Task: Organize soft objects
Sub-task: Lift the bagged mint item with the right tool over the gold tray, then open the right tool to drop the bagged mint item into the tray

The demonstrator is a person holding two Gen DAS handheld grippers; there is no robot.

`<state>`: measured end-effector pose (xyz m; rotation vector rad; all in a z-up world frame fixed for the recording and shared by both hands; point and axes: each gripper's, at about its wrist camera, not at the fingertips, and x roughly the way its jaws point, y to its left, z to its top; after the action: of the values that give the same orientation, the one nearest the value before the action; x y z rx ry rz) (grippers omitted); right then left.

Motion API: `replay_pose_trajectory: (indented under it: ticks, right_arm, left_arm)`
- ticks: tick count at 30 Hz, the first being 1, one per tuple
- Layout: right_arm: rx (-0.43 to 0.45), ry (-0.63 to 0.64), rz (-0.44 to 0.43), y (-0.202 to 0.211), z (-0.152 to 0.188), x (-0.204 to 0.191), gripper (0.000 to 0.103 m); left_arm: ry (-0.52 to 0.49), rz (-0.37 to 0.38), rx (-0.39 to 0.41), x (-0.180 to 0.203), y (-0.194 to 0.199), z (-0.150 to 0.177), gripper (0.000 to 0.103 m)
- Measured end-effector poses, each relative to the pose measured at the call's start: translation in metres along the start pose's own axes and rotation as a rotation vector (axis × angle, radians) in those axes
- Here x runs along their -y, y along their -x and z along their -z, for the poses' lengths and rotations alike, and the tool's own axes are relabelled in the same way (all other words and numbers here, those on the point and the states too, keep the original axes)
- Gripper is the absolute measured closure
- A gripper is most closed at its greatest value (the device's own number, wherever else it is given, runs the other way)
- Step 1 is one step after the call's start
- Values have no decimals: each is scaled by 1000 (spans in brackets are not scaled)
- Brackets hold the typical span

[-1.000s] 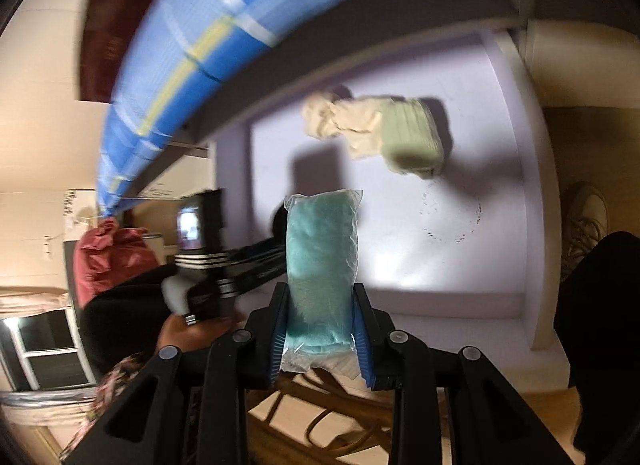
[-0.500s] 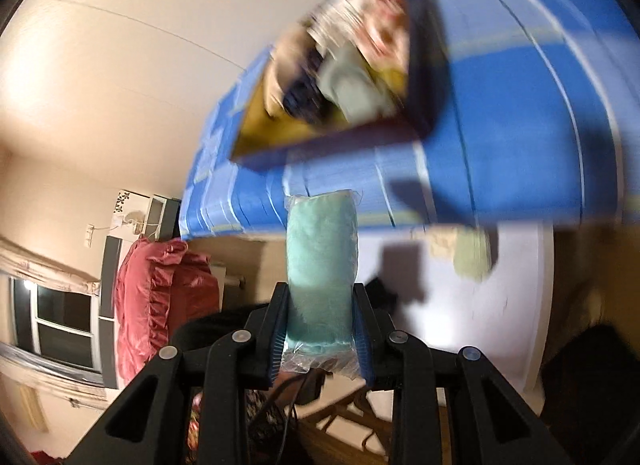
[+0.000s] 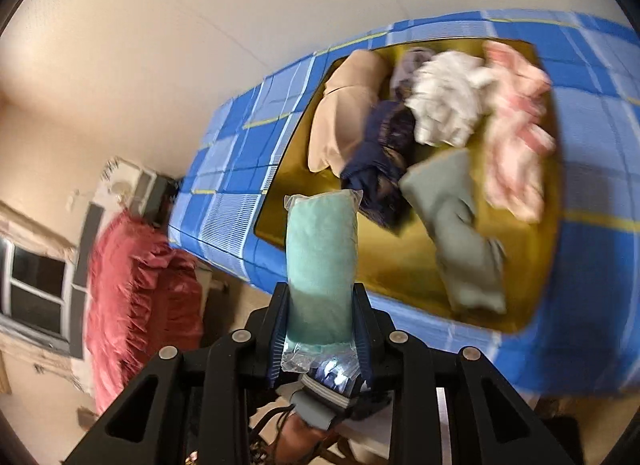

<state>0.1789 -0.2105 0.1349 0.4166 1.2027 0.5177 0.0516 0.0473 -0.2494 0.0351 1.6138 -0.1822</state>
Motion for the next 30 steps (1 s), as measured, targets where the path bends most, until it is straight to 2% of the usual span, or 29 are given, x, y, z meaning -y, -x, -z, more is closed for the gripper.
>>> replay_pose_trajectory:
  ticks: [7, 14, 18, 22, 26, 30]
  right_arm:
    - [-85, 78, 40, -61, -42, -16, 73]
    - [-82, 171, 66, -95, -48, -28, 68]
    - [-43, 153, 24, -81, -38, -20, 58]
    - [2, 157, 12, -57, -23, -12, 58]
    - [24, 173, 43, -38, -5, -7, 58]
    - [50, 195, 16, -20, 18, -4, 58]
  left_arm:
    - [27, 19, -7, -5, -3, -5, 42]
    - [38, 20, -9, -8, -2, -7, 42]
    - [35, 13, -8, -7, -3, -7, 41]
    - [23, -2, -8, -4, -3, -8, 40]
    - [12, -12, -9, -2, -3, -8, 39]
    - [12, -10, -15, -2, -3, -8, 39]
